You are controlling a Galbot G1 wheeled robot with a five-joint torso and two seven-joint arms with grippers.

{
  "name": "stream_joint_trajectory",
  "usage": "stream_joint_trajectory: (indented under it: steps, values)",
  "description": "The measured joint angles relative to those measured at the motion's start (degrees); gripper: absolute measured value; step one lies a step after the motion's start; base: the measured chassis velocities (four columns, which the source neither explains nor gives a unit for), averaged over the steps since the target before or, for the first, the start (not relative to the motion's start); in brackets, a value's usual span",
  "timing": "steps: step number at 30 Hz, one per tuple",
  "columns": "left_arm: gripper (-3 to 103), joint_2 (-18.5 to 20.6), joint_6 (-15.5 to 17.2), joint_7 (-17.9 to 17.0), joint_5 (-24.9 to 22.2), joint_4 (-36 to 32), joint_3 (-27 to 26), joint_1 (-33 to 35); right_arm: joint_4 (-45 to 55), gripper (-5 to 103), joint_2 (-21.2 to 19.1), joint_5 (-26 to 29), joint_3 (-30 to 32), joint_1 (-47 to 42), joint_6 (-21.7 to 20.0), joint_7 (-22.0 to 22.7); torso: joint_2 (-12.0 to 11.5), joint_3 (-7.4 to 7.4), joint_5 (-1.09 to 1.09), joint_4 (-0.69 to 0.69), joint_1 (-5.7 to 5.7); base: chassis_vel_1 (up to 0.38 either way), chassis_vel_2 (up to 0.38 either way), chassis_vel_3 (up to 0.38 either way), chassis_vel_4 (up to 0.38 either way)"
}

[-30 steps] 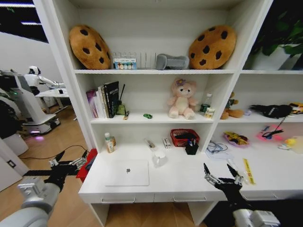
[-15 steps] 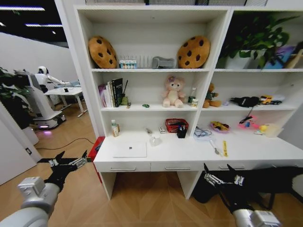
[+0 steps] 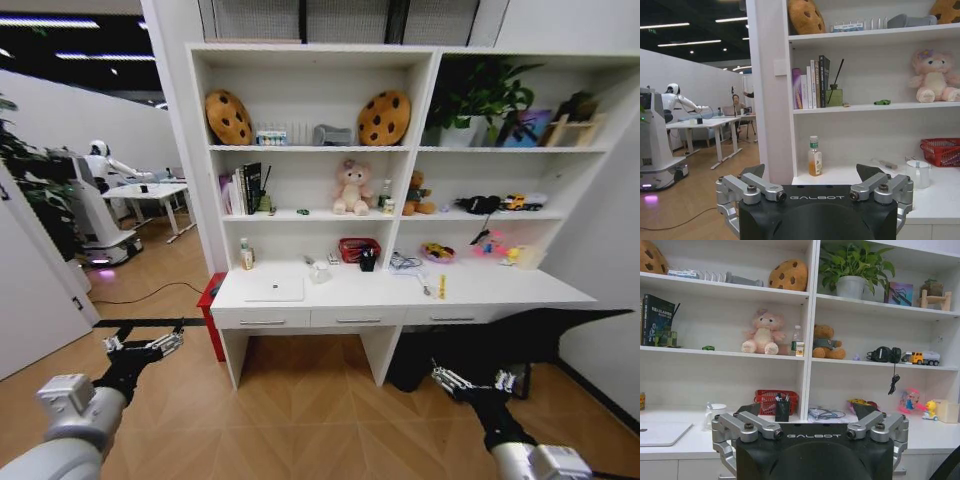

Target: Organize the objects on the table.

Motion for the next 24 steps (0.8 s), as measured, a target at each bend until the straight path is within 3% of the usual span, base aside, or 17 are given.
stream_joint_trajectory:
  steps: [24]
  values:
    - [100,0.0,0.0,-0.02,0.0,0.01,0.0,0.01,0.0,100,-0.01,0.0,0.0,-0.01,0.0,-0.01,0.02,-0.02,-0.04,0.02,-0.02,-0.011,0.011,0.016,-0.006]
